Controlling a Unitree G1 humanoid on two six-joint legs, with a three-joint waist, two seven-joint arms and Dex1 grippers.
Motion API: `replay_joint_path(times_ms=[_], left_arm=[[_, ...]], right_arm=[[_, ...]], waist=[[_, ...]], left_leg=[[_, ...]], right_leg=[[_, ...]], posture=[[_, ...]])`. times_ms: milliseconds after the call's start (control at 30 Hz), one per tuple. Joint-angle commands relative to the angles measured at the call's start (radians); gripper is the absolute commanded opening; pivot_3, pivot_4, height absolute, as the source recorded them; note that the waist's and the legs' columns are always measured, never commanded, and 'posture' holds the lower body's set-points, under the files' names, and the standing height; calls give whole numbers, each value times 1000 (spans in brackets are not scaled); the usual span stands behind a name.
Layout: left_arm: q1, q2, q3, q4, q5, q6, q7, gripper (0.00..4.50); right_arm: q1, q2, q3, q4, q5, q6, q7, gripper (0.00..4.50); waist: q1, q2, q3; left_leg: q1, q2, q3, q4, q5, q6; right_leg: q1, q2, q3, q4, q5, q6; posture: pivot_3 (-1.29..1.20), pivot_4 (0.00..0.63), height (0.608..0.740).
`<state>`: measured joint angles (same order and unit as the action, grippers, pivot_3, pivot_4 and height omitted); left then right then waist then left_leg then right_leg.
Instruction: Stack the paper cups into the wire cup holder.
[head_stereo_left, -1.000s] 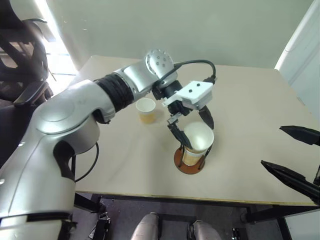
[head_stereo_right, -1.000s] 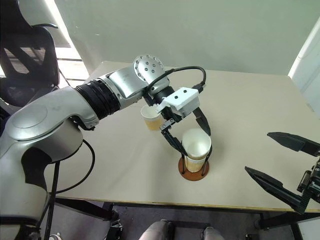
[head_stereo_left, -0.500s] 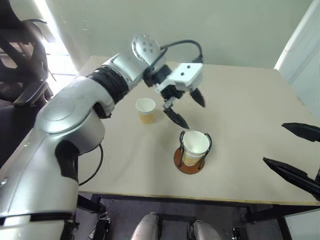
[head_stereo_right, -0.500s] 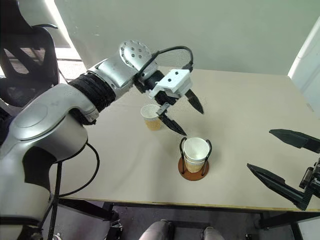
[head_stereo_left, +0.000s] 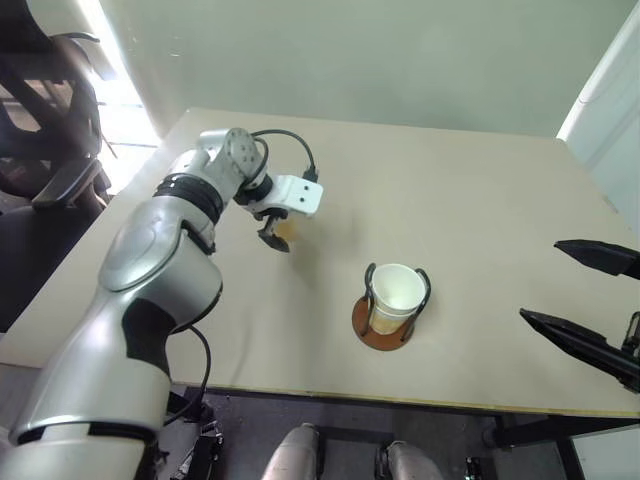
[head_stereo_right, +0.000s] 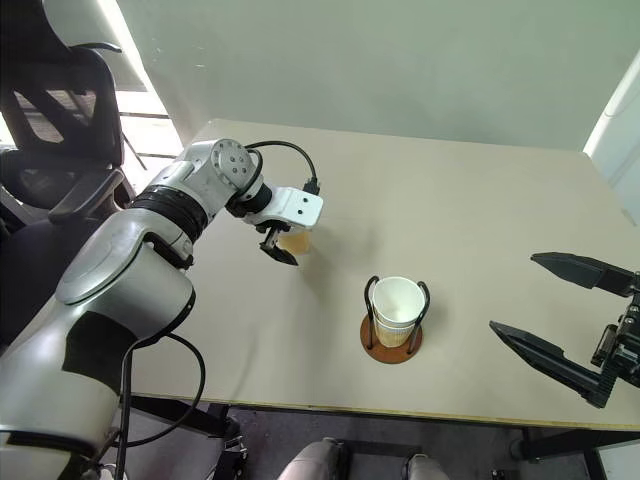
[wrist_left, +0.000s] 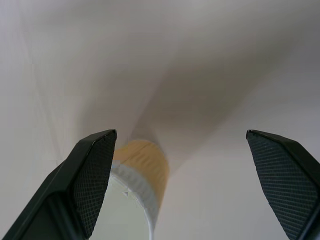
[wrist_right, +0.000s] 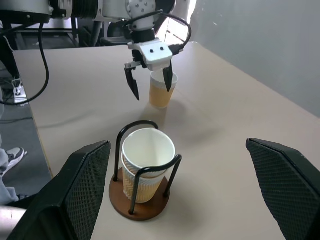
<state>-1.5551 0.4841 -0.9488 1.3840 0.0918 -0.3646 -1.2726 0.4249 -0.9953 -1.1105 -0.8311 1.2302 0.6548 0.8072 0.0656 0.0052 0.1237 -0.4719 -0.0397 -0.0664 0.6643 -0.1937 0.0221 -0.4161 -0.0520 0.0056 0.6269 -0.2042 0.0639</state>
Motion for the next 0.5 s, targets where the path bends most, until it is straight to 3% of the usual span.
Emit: replay_joint_path(times_ms=[33,233,500], left_arm=[[10,-11,100,1,81,-2,69,4453],[-13,-42,339,-9,57,-13,20,4453],[-63,49,429,-12,185,-8,-51,4453]], right_arm=[[0,-6,-26,-2,5,7,8,4500],[4,-13,-45,1,14,30,17,4500],[-45,-49,14,43,-14,32,42,4500]], waist=[[0,0,0],[0,0,0],[-11,1,0]], left_leg=[[0,0,0,0,0,0],[-1,-1,1,0,-1,1],[2,-1,2,-2,-1,1]], right_leg=[[0,-1,0,0,0,2],[0,-1,0,0,0,6],[0,0,2,0,-6,15]], posture=[[0,150,740],[0,150,740],[0,150,740]])
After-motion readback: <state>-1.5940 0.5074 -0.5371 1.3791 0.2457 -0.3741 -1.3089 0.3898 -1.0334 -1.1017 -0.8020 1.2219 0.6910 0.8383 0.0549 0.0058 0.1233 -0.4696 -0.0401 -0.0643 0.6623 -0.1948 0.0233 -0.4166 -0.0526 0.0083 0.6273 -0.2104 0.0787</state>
